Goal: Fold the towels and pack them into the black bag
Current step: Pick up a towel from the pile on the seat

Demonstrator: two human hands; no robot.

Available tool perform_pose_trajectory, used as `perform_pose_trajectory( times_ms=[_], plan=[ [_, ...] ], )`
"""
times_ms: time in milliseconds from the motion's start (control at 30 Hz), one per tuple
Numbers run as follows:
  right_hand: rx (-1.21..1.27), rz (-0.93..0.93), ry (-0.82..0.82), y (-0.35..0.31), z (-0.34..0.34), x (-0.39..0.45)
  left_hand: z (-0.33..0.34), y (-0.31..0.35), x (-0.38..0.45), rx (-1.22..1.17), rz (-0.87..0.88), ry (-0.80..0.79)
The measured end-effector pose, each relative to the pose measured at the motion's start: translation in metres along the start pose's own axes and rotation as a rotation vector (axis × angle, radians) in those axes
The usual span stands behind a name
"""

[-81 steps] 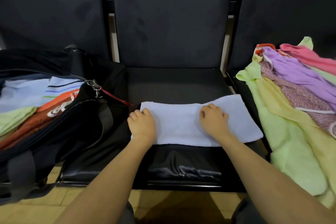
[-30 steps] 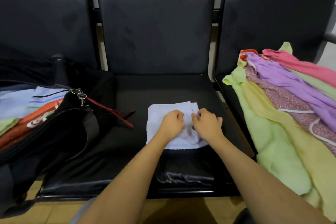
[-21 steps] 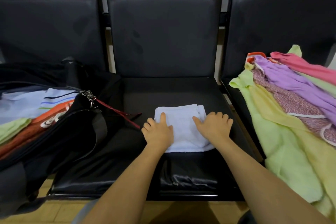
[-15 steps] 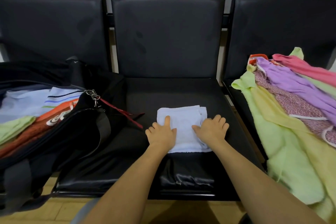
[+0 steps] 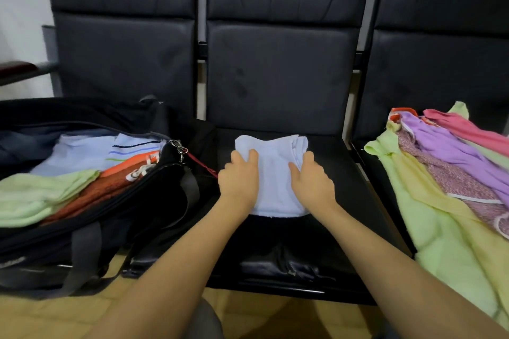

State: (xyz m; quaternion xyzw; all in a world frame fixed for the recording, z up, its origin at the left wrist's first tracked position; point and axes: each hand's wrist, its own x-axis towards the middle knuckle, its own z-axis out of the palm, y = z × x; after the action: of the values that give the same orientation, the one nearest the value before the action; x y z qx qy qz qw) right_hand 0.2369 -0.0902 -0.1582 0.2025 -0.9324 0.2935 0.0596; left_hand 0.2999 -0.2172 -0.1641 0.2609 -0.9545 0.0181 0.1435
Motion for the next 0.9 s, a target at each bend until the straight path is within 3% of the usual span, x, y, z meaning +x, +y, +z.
perform_pose_trajectory(
  times_ms=[200,433,533,900],
  plan=[
    [0.104,-0.148,0.067,-0.078,-0.014,0.005,-0.052,-0.062,0.013,0.048,-0.027,0.124],
    [0.169,-0.261,0.013,-0.168,0.011,0.018,-0.079,-0.156,0.033,0.075,-0.128,0.302],
    [0.115,-0.329,0.010,-0.205,0.036,0.028,-0.073,-0.199,0.045,0.047,-0.160,0.207],
    [-0.345,-0.622,0.148,-0.291,0.133,0.102,-0.016,-0.312,0.111,-0.060,-0.262,0.150]
  ],
)
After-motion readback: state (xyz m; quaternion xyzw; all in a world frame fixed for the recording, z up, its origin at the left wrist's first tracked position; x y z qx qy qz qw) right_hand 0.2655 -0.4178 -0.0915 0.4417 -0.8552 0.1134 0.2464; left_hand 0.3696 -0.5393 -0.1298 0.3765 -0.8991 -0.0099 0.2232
